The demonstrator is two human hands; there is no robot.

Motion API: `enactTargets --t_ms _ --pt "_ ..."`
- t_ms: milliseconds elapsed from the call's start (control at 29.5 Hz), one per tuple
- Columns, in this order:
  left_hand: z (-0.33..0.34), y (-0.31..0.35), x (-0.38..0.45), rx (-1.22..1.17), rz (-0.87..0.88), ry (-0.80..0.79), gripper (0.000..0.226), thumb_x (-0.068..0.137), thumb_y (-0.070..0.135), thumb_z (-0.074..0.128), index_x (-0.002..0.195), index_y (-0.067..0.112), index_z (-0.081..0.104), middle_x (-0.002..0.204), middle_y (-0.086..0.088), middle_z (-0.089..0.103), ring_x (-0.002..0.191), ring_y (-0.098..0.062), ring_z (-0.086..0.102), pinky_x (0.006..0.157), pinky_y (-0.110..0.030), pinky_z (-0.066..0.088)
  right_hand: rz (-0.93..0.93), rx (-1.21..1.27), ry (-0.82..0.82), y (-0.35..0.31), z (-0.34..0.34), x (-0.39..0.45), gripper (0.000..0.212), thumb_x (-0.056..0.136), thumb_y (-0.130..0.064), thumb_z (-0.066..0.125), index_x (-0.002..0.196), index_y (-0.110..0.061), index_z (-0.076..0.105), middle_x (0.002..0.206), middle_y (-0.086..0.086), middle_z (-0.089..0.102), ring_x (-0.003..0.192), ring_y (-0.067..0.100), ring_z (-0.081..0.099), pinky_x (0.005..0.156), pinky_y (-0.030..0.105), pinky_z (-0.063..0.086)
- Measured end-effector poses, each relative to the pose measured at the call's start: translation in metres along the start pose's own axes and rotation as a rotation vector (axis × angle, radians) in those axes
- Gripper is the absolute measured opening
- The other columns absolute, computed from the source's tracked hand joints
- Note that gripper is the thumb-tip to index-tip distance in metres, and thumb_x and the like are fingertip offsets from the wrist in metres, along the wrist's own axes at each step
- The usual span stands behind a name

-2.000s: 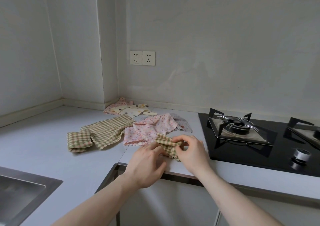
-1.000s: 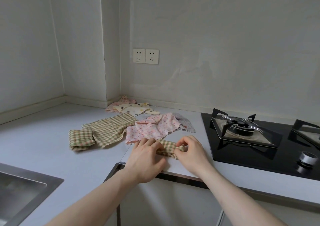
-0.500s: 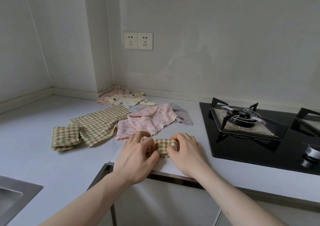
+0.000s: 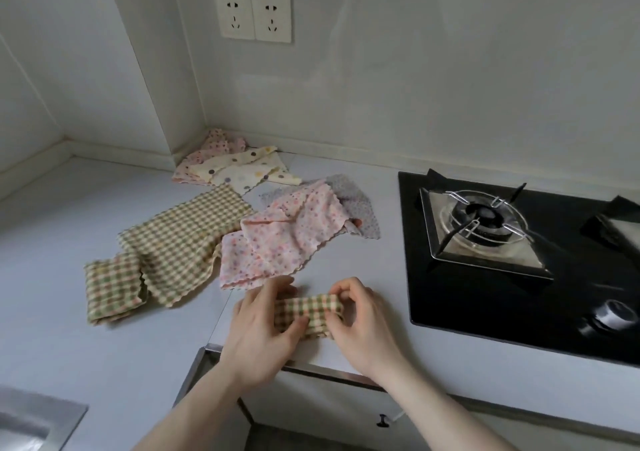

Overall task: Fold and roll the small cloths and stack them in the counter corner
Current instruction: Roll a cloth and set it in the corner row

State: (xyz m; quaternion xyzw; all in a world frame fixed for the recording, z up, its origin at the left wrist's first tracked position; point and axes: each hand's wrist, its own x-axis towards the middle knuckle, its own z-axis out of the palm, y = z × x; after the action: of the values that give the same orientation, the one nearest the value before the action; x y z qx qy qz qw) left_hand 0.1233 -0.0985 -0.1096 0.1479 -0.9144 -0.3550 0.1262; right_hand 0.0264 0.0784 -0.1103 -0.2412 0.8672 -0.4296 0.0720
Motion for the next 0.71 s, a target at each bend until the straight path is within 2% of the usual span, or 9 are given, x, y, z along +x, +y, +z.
enactTargets --t_ms 34,102,135,203,271,440,575,711 --pt "-0.003 0.003 0.003 0.039 -0.027 -0.077 0.045 0.082 0.055 0.061 0.124 0.044 0.052 0.12 0.031 0.054 0.119 -0.002 0.04 0.098 -0.03 0.031 0.042 0.051 -0.019 -0.005 -0.004 -0.001 0.028 0.08 -0.02 0.068 0.1 -0.036 0.057 0.097 -0.014 0.064 0.095 0.002 0.06 0.081 0.022 0.05" --pt "-0.013 0.012 0.001 0.055 -0.129 -0.217 0.042 0.08 0.061 0.056 0.115 0.038 0.061 0.114 0.02 0.057 0.122 -0.011 0.042 0.1 -0.032 0.036 0.16 0.162 -0.094 -0.019 -0.012 -0.004 0.03 0.083 -0.004 0.068 0.101 -0.028 0.061 0.1 -0.009 0.066 0.094 0.002 0.063 0.078 0.017 0.052" --pt "-0.02 0.019 -0.002 0.018 -0.206 -0.273 0.035 0.082 0.057 0.06 0.107 0.034 0.063 0.107 0.015 0.06 0.116 -0.015 0.049 0.096 -0.034 0.042 0.223 0.21 -0.141 -0.03 -0.018 -0.007 0.031 0.084 0.0 0.066 0.101 -0.026 0.062 0.101 -0.007 0.068 0.095 0.004 0.064 0.079 0.017 0.053" --pt "-0.044 0.043 -0.013 -0.156 -0.363 -0.327 0.02 0.088 0.04 0.071 0.095 0.023 0.062 0.088 0.007 0.068 0.092 -0.017 0.063 0.079 -0.036 0.052 0.34 0.307 -0.182 -0.053 -0.031 -0.017 0.033 0.085 0.003 0.065 0.101 -0.026 0.064 0.105 -0.001 0.07 0.099 0.016 0.067 0.083 0.028 0.058" --pt "-0.073 0.068 -0.031 -0.308 -0.443 -0.331 0.019 0.09 0.03 0.076 0.091 0.017 0.063 0.078 0.003 0.068 0.073 -0.011 0.063 0.066 -0.029 0.05 0.42 0.386 -0.207 -0.082 -0.053 -0.035 0.03 0.089 0.001 0.067 0.104 -0.025 0.065 0.108 0.003 0.07 0.094 0.02 0.069 0.077 0.03 0.061" --pt "-0.144 0.131 -0.058 -0.557 -0.452 -0.229 0.022 0.096 0.029 0.071 0.078 0.019 0.064 0.071 0.007 0.066 0.068 -0.009 0.06 0.065 -0.027 0.046 0.465 0.474 -0.237 -0.146 -0.121 -0.073 0.024 0.092 -0.017 0.075 0.114 -0.023 0.067 0.11 0.001 0.07 0.088 0.017 0.074 0.073 0.031 0.062" --pt "-0.169 0.181 -0.057 -0.626 -0.474 -0.263 0.026 0.102 0.035 0.061 0.082 0.02 0.067 0.075 0.007 0.067 0.074 -0.01 0.062 0.07 -0.033 0.052 0.483 0.548 -0.14 -0.177 -0.167 -0.087 0.023 0.092 -0.011 0.075 0.112 -0.02 0.069 0.11 0.005 0.071 0.085 0.012 0.075 0.068 0.023 0.057" --pt "-0.175 0.228 -0.038 -0.566 -0.353 -0.332 0.028 0.102 0.035 0.061 0.086 0.012 0.064 0.074 0.002 0.069 0.072 -0.015 0.068 0.068 -0.035 0.054 0.458 0.565 -0.035 -0.19 -0.212 -0.095 0.026 0.091 -0.01 0.076 0.113 -0.022 0.07 0.108 0.0 0.075 0.092 0.015 0.075 0.072 0.025 0.059"
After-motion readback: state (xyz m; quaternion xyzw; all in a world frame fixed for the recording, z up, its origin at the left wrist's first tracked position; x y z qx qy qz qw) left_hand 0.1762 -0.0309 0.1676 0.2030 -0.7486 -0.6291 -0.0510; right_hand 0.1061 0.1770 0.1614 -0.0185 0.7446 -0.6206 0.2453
